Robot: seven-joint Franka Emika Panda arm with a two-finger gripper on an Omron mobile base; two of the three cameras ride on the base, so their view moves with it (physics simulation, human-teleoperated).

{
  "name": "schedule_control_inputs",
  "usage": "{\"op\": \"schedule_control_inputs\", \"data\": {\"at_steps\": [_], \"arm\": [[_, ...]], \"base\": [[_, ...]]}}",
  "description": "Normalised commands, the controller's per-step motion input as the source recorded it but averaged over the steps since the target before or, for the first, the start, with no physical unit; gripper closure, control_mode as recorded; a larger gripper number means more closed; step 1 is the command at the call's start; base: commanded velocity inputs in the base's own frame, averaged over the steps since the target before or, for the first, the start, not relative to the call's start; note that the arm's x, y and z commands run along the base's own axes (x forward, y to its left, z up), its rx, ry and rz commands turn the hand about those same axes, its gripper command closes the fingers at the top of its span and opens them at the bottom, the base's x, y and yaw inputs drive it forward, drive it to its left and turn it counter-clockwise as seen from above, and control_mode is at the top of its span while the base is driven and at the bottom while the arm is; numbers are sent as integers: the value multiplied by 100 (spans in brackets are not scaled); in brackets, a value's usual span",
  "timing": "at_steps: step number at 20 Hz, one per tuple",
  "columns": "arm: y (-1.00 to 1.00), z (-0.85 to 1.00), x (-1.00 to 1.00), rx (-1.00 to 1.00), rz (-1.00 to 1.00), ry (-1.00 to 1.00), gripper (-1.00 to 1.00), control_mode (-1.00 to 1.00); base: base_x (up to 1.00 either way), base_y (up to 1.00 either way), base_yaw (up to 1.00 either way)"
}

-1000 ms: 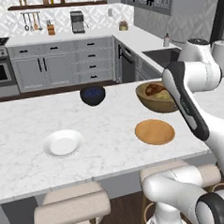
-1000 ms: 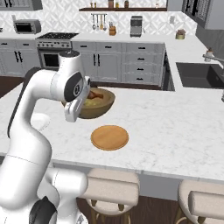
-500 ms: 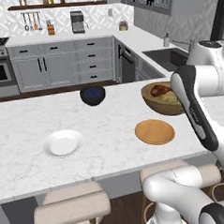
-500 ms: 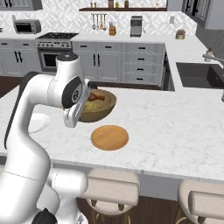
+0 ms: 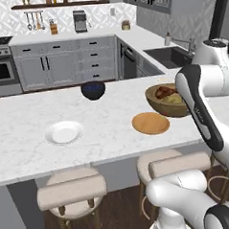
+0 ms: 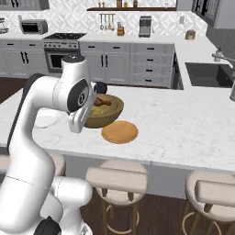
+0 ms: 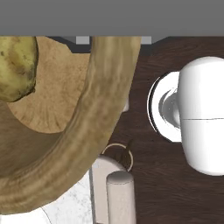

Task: Pick the chicken drumstick and potato from their plates and place them in the bowl. Then put the bowl in the fridge.

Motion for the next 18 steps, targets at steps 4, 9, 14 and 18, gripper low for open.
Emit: {"op": "schedule_control_inputs", "data": {"at_steps": [4, 9, 14, 18], "arm": [[0, 0, 0, 0, 0, 0, 100, 100], [0, 0, 0, 0, 0, 0, 100, 100], [0, 0, 0, 0, 0, 0, 100, 100], [0, 0, 0, 0, 0, 0, 100, 100]], "base": [[-100, 84, 18], [-80, 100, 46], [-10, 100, 34], [53, 100, -2]]}}
